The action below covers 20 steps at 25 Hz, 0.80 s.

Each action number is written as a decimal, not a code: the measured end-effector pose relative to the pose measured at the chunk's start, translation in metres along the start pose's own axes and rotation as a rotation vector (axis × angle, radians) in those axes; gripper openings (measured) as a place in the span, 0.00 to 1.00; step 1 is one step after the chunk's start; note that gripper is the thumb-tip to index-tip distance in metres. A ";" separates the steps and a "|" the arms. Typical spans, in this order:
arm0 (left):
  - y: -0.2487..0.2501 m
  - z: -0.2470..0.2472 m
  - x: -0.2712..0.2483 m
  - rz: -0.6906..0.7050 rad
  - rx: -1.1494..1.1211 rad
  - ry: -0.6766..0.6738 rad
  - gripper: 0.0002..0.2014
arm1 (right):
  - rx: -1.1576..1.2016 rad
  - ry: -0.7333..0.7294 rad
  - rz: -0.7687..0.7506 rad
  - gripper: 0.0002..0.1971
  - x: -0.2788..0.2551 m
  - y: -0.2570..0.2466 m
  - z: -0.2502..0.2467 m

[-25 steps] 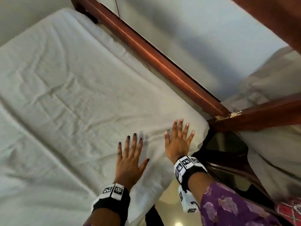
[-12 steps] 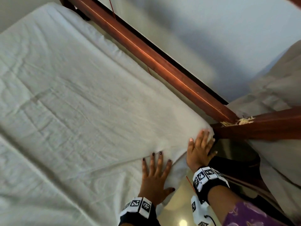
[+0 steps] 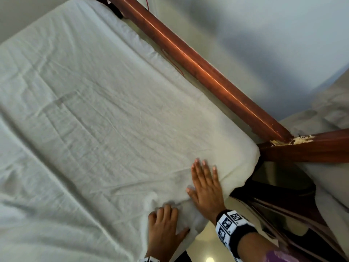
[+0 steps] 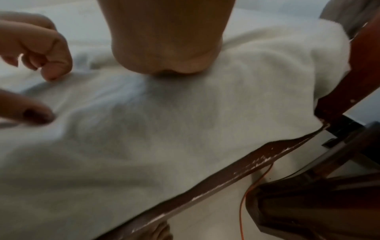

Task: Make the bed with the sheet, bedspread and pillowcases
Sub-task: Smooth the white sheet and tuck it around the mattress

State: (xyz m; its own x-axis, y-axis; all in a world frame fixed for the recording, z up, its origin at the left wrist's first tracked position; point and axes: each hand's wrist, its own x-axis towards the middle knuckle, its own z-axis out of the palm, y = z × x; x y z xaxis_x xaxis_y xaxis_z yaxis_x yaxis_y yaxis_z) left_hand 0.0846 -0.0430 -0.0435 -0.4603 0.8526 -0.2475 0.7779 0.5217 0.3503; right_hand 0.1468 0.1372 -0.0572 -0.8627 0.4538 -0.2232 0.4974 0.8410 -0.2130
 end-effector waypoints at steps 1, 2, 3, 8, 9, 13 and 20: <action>-0.003 0.004 -0.009 0.002 0.023 0.018 0.25 | -0.010 -0.030 -0.044 0.35 -0.010 -0.007 0.008; -0.004 0.009 -0.016 0.016 0.047 0.036 0.21 | -0.010 -0.052 -0.091 0.35 -0.021 -0.013 0.014; -0.003 0.013 -0.025 0.034 0.070 0.060 0.16 | -0.020 -0.075 -0.155 0.34 -0.033 -0.021 0.020; 0.009 0.026 -0.062 0.021 -0.036 0.079 0.11 | -0.035 -0.159 -0.401 0.30 -0.080 -0.050 0.029; 0.008 0.024 -0.068 0.052 -0.065 0.075 0.10 | -0.037 -0.164 -0.474 0.30 -0.081 -0.048 0.026; -0.005 -0.002 -0.077 -0.215 -0.174 0.145 0.09 | -0.046 -0.121 -0.270 0.33 -0.060 -0.027 0.010; -0.039 -0.026 -0.094 -1.482 -0.461 0.223 0.26 | 0.022 -0.148 0.025 0.35 -0.081 -0.024 0.024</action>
State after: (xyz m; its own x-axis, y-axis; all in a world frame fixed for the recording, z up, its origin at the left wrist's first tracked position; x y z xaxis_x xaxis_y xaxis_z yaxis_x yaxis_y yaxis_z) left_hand 0.0869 -0.1427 -0.0103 -0.7508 -0.4431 -0.4899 -0.5812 0.7956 0.1712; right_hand 0.2069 0.0731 -0.0570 -0.8281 0.4246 -0.3660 0.5217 0.8226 -0.2263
